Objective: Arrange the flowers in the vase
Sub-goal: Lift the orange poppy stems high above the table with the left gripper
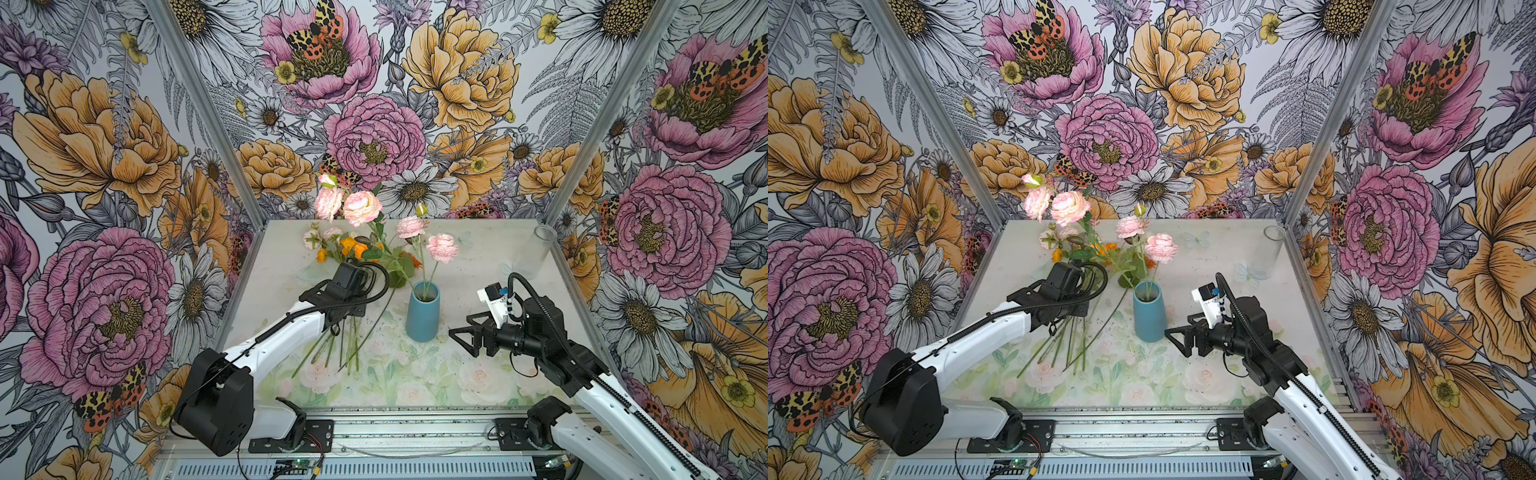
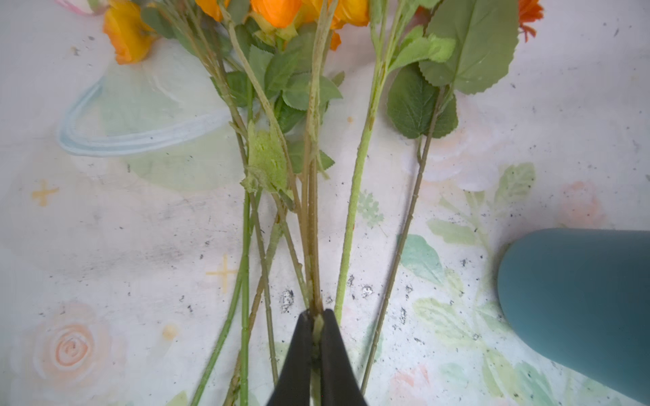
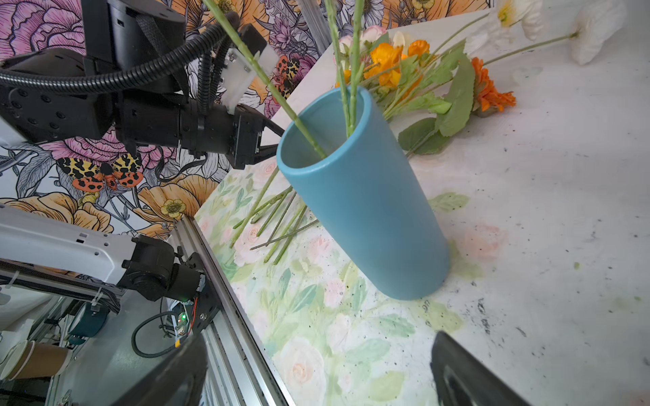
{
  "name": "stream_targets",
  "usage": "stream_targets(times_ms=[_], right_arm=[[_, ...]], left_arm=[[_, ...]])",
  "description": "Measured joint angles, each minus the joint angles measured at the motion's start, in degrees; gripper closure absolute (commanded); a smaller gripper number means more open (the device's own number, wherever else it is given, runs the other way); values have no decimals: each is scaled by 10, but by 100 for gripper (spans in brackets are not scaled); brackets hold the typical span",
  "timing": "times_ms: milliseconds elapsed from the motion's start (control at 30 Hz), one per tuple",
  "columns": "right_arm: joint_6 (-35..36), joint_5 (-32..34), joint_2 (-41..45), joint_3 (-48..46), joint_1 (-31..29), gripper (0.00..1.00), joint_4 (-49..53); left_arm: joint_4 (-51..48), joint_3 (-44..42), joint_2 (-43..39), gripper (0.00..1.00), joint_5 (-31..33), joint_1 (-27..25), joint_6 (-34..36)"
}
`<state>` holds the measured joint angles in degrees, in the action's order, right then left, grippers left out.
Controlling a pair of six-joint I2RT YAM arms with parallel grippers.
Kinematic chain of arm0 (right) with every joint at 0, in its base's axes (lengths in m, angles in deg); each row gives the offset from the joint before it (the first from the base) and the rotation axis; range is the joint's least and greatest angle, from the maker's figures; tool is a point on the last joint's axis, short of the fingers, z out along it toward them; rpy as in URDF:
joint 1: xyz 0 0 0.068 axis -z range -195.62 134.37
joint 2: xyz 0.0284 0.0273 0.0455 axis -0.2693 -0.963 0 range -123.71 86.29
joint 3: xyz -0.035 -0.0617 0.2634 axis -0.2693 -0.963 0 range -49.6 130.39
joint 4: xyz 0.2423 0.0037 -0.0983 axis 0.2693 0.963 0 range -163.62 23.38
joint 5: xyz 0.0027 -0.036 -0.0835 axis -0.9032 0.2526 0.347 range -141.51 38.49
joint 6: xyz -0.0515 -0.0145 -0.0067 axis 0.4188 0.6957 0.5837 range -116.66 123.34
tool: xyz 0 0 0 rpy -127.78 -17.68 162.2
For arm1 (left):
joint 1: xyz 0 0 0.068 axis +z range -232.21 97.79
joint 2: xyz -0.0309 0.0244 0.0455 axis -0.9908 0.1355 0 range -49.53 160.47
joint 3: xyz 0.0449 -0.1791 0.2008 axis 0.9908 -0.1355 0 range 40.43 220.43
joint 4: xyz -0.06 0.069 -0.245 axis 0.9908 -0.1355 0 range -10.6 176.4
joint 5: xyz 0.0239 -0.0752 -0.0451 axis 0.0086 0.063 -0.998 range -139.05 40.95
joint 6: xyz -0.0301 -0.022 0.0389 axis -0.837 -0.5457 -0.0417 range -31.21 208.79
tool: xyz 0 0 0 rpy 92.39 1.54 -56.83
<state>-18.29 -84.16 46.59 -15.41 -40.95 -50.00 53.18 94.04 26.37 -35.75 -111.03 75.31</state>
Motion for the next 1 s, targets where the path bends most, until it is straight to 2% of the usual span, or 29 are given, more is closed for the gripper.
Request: stream_targets(times_ms=[433, 800, 1000], right_arm=[[0, -2, -12, 21, 0, 0, -2], [0, -2, -4, 49, -3, 1, -2], [7, -2, 2, 84, -3, 1, -3]], left_arm=[[0, 19, -108, 100, 76, 39, 15], [2, -26, -356, 100, 159, 133, -28], [39, 33, -407, 100, 153, 135, -21]])
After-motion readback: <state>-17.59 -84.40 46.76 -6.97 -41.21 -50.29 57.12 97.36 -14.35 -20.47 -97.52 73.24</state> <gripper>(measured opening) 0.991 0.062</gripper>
